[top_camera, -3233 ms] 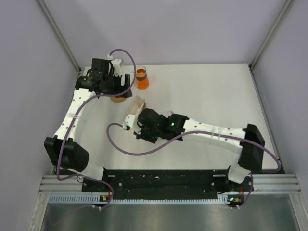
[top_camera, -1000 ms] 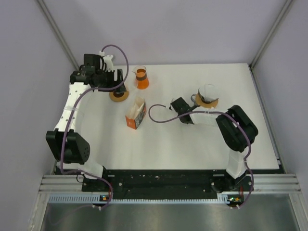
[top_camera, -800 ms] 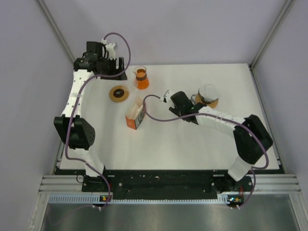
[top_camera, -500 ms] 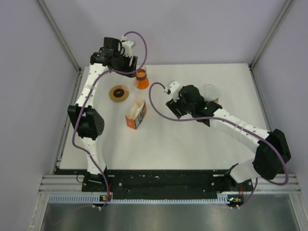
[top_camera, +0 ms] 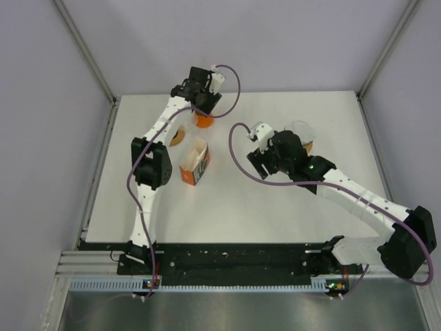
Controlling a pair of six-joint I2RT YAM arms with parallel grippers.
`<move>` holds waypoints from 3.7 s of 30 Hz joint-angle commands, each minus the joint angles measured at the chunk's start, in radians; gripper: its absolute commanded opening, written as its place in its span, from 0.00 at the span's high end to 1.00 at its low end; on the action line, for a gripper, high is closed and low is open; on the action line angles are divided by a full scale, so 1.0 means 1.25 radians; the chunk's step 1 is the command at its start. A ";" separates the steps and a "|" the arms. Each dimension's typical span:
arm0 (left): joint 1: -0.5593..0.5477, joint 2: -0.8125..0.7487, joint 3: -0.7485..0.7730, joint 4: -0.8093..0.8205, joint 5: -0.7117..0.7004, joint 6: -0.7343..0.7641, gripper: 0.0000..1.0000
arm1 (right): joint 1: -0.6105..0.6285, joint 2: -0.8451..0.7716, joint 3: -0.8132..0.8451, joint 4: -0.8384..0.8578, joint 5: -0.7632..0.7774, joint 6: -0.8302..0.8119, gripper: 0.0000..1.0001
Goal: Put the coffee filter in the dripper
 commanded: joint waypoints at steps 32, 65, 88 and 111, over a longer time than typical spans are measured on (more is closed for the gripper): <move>-0.070 -0.090 -0.064 0.036 0.164 0.000 1.00 | 0.000 -0.071 0.041 -0.040 0.100 0.046 0.27; -0.391 -0.430 -0.601 0.002 0.215 0.014 1.00 | -0.098 -0.298 0.048 -0.069 0.256 0.180 0.09; -0.220 -0.515 -0.201 -0.270 0.225 -0.162 0.25 | -0.098 -0.295 0.035 -0.062 0.222 0.171 0.09; 0.327 -0.397 -0.398 0.051 -0.023 -0.398 0.14 | -0.098 -0.254 0.035 -0.053 0.225 0.150 0.08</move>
